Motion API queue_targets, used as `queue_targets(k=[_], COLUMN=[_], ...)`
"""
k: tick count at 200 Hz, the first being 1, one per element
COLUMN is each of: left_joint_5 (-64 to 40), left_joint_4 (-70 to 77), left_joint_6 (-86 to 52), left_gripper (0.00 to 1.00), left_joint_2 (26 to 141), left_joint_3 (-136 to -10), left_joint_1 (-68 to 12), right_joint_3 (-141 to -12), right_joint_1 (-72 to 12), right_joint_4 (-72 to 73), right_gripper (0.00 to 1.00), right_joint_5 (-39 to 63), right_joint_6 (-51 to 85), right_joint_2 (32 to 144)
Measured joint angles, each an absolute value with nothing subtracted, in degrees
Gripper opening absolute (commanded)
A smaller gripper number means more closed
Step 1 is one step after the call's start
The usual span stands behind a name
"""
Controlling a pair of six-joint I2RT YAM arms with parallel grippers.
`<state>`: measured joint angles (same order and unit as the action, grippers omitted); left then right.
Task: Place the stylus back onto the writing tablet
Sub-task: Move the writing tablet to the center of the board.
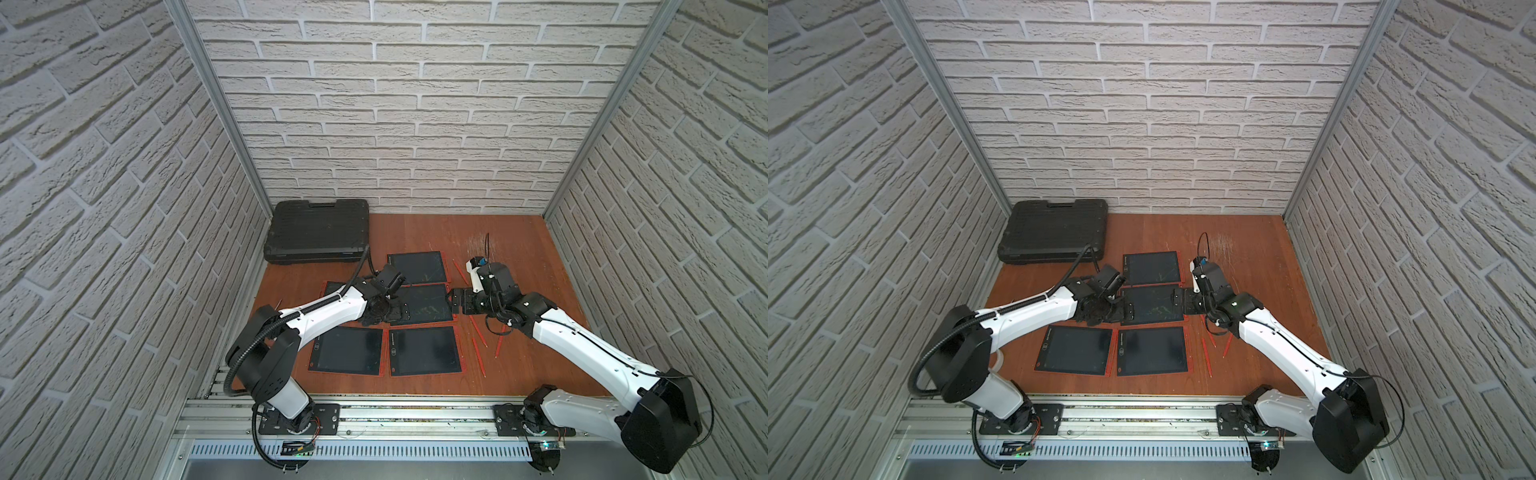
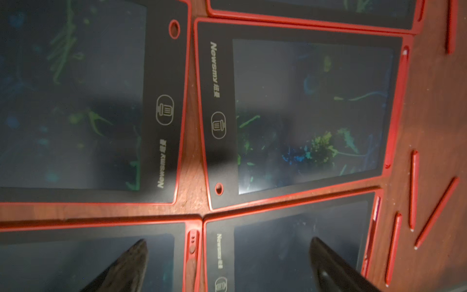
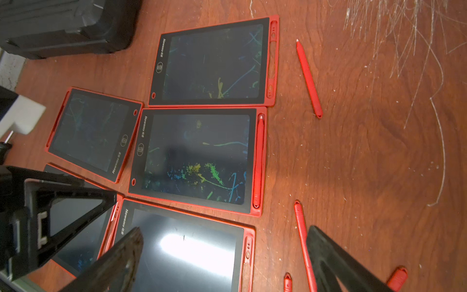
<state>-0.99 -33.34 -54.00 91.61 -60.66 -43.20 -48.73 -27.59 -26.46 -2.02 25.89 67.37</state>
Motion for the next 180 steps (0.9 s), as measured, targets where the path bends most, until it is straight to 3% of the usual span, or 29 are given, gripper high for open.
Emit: queue_targets(k=[180], left_joint_5=[-3.4], left_joint_4=[-26.41], left_joint_6=[-54.15], left_gripper=[0.98], left_joint_2=[103.96], left_joint_3=[-65.54], left_joint_1=[-42.04], right_joint_3=[-44.34], right_joint_1=[-27.59], right_joint_4=[-26.57], right_gripper=[0.99], right_joint_5=[-8.62], right_joint_6=[28.38], right_joint_2=[66.87])
